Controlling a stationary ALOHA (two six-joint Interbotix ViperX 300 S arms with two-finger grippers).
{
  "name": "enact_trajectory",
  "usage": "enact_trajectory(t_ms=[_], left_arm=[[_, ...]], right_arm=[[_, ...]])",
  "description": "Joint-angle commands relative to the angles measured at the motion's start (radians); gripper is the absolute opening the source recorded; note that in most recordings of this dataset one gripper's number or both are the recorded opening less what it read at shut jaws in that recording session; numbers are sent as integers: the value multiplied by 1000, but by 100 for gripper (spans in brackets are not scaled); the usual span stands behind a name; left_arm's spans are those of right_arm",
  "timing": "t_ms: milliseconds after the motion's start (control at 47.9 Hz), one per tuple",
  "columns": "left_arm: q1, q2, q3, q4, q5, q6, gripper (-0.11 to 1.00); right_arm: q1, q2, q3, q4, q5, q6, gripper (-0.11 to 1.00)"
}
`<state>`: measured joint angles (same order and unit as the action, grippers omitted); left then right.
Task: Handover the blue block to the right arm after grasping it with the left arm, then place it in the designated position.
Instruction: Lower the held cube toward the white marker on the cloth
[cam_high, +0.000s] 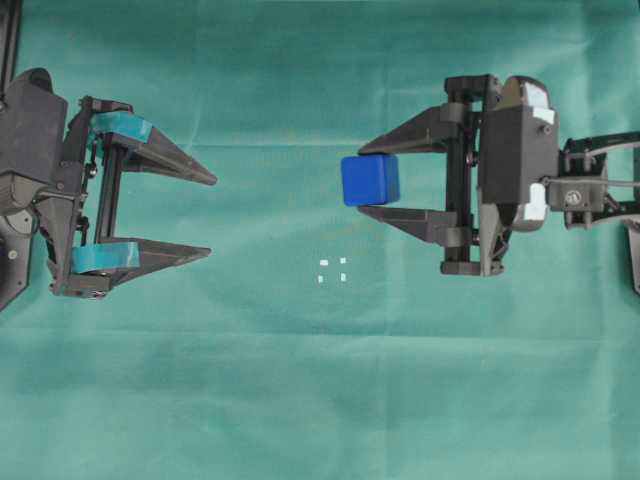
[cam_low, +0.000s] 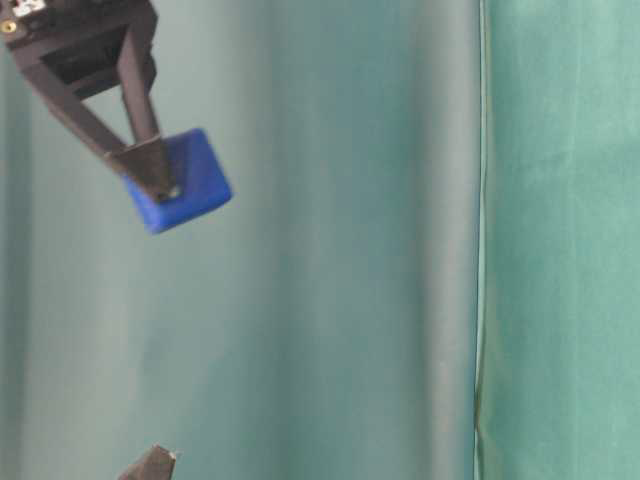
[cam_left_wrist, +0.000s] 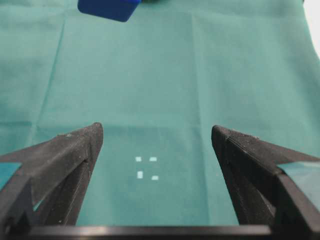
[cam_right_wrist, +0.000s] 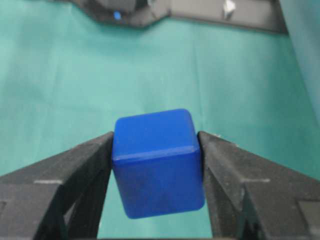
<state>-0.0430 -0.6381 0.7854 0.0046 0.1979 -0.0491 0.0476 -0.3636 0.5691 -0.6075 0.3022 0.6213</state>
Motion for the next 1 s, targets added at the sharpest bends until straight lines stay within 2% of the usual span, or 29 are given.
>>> enact_trajectory(t_ms=[0, 564, 982], left_arm=[[-5, -5, -15, 0, -5, 0, 100], [-5, -5, -15, 0, -5, 0, 100], [-5, -5, -14, 0, -5, 0, 100]], right_arm=[[14, -17, -26, 8, 34, 3, 56], [26, -12, -31, 11, 54, 3, 56], [38, 75, -31, 12, 37, 5, 56]])
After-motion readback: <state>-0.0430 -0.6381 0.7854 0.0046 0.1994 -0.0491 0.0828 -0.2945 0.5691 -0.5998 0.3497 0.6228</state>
